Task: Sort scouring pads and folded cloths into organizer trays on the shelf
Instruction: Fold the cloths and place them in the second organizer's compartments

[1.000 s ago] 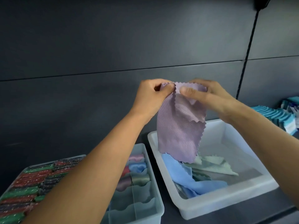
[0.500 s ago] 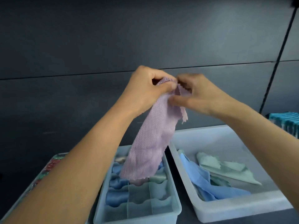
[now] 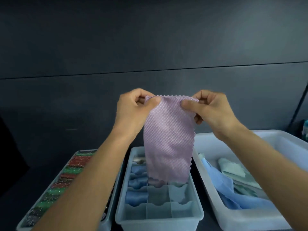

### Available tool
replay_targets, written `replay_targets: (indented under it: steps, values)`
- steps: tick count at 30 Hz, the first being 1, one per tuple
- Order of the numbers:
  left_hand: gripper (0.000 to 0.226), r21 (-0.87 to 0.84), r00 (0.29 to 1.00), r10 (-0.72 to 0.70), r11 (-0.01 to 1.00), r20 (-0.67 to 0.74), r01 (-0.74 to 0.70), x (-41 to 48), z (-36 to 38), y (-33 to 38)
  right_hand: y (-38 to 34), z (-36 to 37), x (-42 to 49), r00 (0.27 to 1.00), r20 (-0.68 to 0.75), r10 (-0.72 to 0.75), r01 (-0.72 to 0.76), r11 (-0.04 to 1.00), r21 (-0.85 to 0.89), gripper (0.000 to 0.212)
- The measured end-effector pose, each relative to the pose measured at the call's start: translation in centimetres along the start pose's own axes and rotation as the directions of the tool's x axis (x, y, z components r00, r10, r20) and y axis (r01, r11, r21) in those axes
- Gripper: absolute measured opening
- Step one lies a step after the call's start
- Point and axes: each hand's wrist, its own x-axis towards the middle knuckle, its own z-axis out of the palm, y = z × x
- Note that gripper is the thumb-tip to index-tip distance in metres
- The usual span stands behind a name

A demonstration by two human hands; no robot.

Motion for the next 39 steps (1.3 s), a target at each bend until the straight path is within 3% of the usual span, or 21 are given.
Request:
replay_targets:
  steps: [5, 13, 18, 21, 25, 27, 30, 33, 37, 39]
  values:
    - [0.005, -0.049, 0.995, 0.073, 0.996, -0.067, -0.077, -1.0, 1.5, 0.1, -1.2, 2.7, -1.0, 0.996, -0.037, -0.081, 0.081, 0.997, 0.013, 0.026]
    - [0.008, -0.181, 1.0, 0.01, 0.983, -0.03, -0.015, -1.7, 1.7, 0.5, -2.1, 3.7, -1.4, 0.998, 0.01, -0.057, 0.056, 0.993, 0.106, 0.017]
    - [0.015, -0.299, 0.998, -0.008, 0.954, 0.064, 0.027, -2.3, 1.4, 0.8, -2.4, 3.8, -1.9, 0.995, 0.095, -0.01, -0.007, 0.984, 0.18, 0.036]
    - [0.028, -0.315, 0.995, -0.03, 0.947, 0.099, 0.06, -2.3, 1.1, 0.4, -2.4, 3.4, -1.8, 0.988, 0.145, -0.055, 0.044, 0.996, 0.081, 0.032]
    - [0.032, -0.267, 0.995, -0.004, 0.963, 0.099, 0.03, -2.0, 0.5, 0.0, -2.4, 2.0, -0.7, 0.952, 0.141, -0.27, 0.297, 0.929, -0.222, 0.027]
    - [0.032, -0.286, 0.992, 0.023, 0.958, 0.121, 0.013, -2.0, 0.4, 0.3, -2.8, 1.4, 0.0, 0.939, 0.273, -0.209, 0.288, 0.911, -0.294, 0.037]
    - [0.024, -0.352, 0.994, 0.058, 0.936, 0.094, -0.022, -2.2, 0.3, 0.5, -3.4, 1.6, 0.6, 0.91, 0.398, -0.115, 0.202, 0.962, -0.182, 0.014]
    - [0.024, -0.502, 0.983, -0.043, 0.855, 0.177, 0.128, -2.4, -0.2, -0.6, -4.1, 1.5, 1.6, 0.911, 0.384, -0.15, 0.192, 0.979, -0.072, 0.006]
    - [0.02, -0.295, 0.895, -0.149, 0.911, 0.42, 0.29, -3.8, 0.3, -3.7, -5.4, 1.3, 2.3, 0.892, 0.425, -0.154, 0.134, 0.988, 0.077, 0.007]
    - [0.039, -0.189, 0.833, -0.232, 0.91, 0.503, 0.368, -5.0, 0.9, -5.0, -5.7, 1.4, 2.5, 0.89, 0.425, -0.163, 0.122, 0.985, 0.123, 0.01]
